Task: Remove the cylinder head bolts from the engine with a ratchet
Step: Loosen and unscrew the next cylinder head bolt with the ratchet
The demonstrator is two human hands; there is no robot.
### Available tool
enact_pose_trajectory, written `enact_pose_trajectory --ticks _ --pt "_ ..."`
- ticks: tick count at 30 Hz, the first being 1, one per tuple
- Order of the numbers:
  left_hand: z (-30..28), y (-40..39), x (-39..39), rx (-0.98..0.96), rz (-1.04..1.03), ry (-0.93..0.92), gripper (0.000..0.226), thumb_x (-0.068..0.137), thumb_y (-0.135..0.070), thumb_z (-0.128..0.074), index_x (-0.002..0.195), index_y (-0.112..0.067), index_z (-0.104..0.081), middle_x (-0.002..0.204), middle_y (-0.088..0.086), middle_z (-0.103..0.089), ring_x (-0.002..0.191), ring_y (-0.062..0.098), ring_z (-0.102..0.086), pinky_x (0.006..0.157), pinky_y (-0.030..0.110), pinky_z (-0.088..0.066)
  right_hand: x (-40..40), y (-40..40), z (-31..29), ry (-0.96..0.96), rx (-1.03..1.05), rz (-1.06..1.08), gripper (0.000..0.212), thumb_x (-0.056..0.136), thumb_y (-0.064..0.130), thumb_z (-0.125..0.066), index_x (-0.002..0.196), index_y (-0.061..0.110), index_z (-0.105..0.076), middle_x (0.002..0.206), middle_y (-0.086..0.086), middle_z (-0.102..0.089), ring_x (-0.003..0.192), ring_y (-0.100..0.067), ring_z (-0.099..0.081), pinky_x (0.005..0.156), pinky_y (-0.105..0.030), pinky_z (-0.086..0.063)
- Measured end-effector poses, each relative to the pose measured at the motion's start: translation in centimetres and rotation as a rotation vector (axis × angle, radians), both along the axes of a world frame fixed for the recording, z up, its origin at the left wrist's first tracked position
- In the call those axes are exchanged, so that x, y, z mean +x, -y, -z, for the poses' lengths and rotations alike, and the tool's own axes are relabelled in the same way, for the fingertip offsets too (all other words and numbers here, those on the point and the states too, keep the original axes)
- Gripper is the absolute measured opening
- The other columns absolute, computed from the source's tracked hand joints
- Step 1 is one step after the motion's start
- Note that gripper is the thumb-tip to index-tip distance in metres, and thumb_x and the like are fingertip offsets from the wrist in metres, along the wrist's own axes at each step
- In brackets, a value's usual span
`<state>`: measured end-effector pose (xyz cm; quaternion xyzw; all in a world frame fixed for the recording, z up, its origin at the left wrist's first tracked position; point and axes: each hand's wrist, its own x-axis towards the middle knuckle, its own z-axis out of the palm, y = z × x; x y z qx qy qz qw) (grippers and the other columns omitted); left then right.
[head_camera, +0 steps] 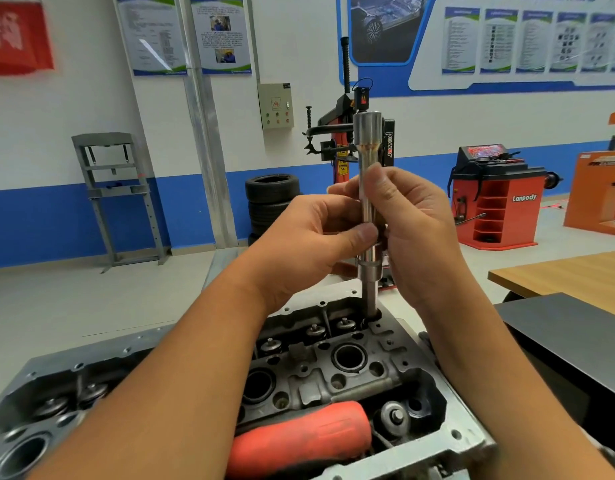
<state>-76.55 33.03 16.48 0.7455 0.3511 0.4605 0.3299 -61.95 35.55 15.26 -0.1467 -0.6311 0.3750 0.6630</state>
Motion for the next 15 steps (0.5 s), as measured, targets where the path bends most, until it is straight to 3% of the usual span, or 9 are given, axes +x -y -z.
enact_pose_trajectory --ticks 2,4,6,8,13,15 --pt "-0.06 0.07 -0.17 0.026 -0.055 0.023 0.023 0.083 -0.021 -0.079 0.096 -0.004 -0.068 0.091 0.010 -0.075 0.088 0.030 -0.074 0.083 0.062 -0.059 0.04 -0.16 0.14 -0.032 0.007 0.055 0.032 0.087 0.036 -0.076 0.090 0.005 -0.068 0.101 -0.028 -0.072 0.093 -0.048 -0.070 0.082 -0.061 -0.061" --pt "-0.15 0.10 -0.40 0.033 -0.093 0.043 0.037 0.076 -0.023 -0.084 0.097 0.001 -0.064 0.090 0.011 -0.076 0.085 0.030 -0.074 0.082 0.060 -0.058 0.13 -0.37 0.22 -0.041 0.027 0.090 0.026 0.082 0.029 -0.079 0.086 0.006 -0.068 0.096 -0.027 -0.072 0.087 -0.046 -0.070 0.082 -0.060 -0.061" --pt "-0.20 0.13 -0.42 0.011 -0.076 0.039 0.041 0.082 -0.016 -0.082 0.116 0.002 -0.066 0.105 0.015 -0.077 0.095 0.035 -0.075 0.085 0.063 -0.058 0.18 -0.38 0.23 -0.024 0.050 0.082 0.019 0.080 0.024 -0.081 0.086 0.010 -0.070 0.086 -0.012 -0.076 0.081 -0.028 -0.073 0.079 -0.046 -0.063" --pt "-0.24 0.14 -0.38 0.003 -0.054 0.039 0.034 0.090 -0.009 -0.076 0.123 -0.003 -0.069 0.112 0.018 -0.076 0.097 0.035 -0.075 0.086 0.063 -0.059 0.18 -0.33 0.24 -0.010 0.059 0.072 0.016 0.078 0.021 -0.082 0.086 0.013 -0.071 0.082 -0.004 -0.076 0.081 -0.023 -0.073 0.079 -0.041 -0.063" --pt "-0.14 0.06 -0.34 -0.029 -0.001 -0.041 0.025 0.098 -0.017 -0.066 0.119 -0.005 -0.072 0.102 0.008 -0.077 0.091 0.024 -0.074 0.082 0.052 -0.063 0.27 -0.26 0.19 -0.012 0.054 0.042 0.018 0.074 0.019 -0.085 0.083 0.015 -0.070 0.085 -0.009 -0.076 0.079 -0.024 -0.073 0.070 -0.037 -0.060" --pt "-0.10 0.06 -0.34 -0.064 0.044 -0.051 0.025 0.103 -0.015 -0.059 0.122 -0.003 -0.069 0.105 0.010 -0.075 0.091 0.024 -0.072 0.079 0.047 -0.062 0.24 -0.28 0.24 -0.015 0.057 0.049 0.017 0.076 0.019 -0.083 0.084 0.012 -0.070 0.094 -0.019 -0.076 0.085 -0.034 -0.073 0.074 -0.045 -0.062"
